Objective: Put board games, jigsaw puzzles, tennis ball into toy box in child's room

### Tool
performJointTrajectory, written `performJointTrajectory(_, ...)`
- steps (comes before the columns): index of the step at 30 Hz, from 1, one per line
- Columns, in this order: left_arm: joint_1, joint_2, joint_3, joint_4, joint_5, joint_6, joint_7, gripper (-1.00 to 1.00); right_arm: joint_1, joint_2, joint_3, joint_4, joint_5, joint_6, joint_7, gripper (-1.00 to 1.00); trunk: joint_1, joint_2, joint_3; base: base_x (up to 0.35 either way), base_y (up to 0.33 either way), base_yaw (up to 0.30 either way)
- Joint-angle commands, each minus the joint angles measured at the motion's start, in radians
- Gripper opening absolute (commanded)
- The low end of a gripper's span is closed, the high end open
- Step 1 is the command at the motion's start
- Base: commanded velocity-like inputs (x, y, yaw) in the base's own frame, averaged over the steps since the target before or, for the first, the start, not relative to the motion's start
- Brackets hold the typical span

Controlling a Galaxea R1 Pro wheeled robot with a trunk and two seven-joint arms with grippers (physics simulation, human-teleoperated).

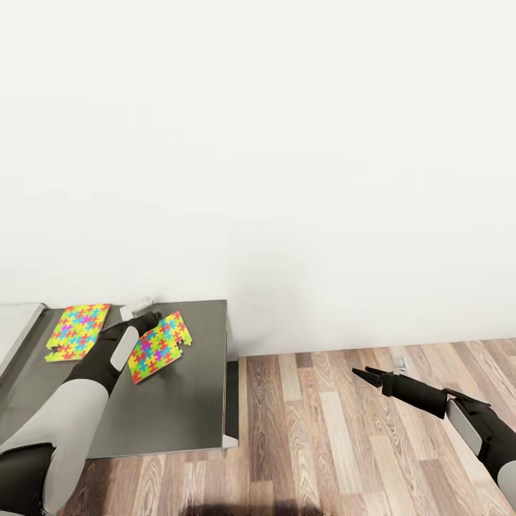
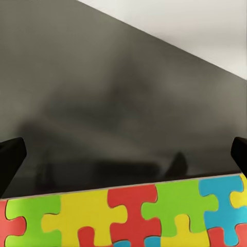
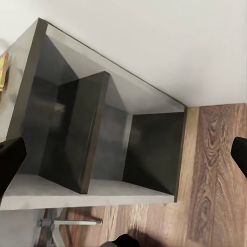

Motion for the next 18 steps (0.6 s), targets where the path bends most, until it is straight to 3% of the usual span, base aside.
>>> performJointTrajectory(1,0.0,0.0,0.0,-0.003,0.011,0.005,0.006,1.0,-0.001,-0.001,0.002,0.0,-0.01,0.01,0.001,1.0,0.0,-0.002,-0.003,0.0,0.0,0.0)
performJointTrajectory(18,0.0,0.002,0.001,-0.006,0.011,0.005,0.008,1.0,0.0,-0.001,0.001,0.0,-0.01,0.008,0.001,1.0,0.0,-0.002,-0.019,0.0,0.0,0.0)
